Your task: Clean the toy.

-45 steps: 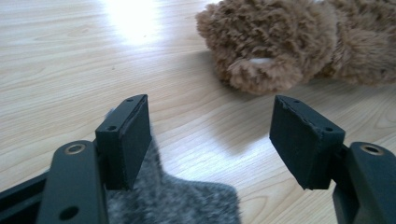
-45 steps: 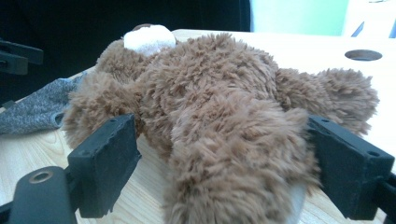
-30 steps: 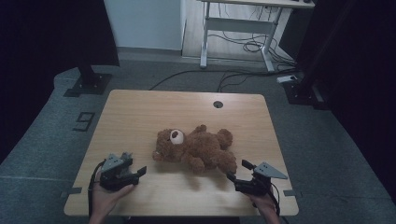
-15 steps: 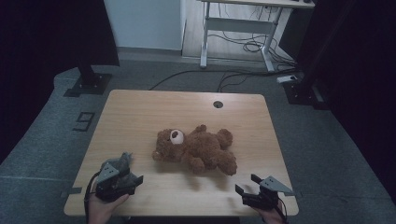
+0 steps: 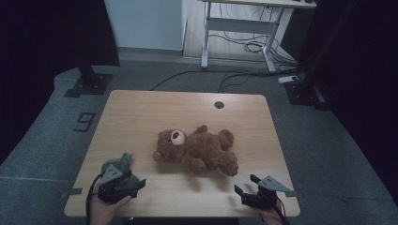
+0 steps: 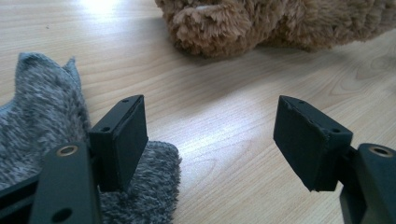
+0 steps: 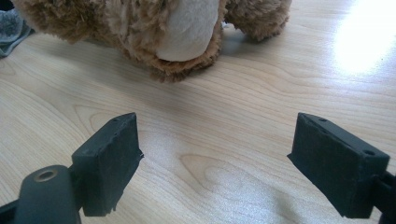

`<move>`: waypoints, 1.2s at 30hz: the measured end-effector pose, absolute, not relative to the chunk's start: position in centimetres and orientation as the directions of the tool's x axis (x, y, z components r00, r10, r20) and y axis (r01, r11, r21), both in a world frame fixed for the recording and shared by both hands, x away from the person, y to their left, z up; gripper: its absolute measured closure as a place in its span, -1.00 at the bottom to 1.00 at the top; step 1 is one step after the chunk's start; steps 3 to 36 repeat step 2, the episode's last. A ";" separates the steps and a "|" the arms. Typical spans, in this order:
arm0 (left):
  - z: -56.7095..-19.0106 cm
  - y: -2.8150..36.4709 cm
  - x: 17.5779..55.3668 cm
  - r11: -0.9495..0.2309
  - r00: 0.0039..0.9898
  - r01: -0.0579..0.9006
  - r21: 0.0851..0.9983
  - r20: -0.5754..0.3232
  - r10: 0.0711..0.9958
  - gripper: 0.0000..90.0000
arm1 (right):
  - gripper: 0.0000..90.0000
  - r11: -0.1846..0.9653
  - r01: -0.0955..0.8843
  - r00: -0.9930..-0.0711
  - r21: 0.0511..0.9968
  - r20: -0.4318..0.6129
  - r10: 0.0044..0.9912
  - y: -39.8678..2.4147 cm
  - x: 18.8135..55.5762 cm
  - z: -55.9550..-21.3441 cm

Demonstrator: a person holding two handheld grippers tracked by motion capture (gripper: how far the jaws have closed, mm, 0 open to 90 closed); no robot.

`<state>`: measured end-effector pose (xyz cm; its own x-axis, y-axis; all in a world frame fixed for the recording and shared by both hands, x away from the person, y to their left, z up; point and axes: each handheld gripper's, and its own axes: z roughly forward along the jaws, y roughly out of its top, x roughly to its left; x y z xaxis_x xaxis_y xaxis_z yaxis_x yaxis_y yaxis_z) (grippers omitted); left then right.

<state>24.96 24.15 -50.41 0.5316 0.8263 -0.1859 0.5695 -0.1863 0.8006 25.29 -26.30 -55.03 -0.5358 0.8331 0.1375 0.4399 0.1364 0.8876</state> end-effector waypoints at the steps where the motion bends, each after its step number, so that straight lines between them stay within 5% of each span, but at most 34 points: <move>1: -50.4 24.3 24.9 -0.182 0.529 0.568 0.803 -0.186 0.828 -0.42 | -0.66 0.136 0.439 -0.535 0.888 0.137 0.833 -26.3 25.3 -55.0; 36: -50.3 24.3 24.9 -0.180 0.528 0.569 0.802 -0.188 0.828 -0.42 | -0.66 0.135 0.439 -0.535 0.888 0.138 0.834 -26.3 25.3 -55.0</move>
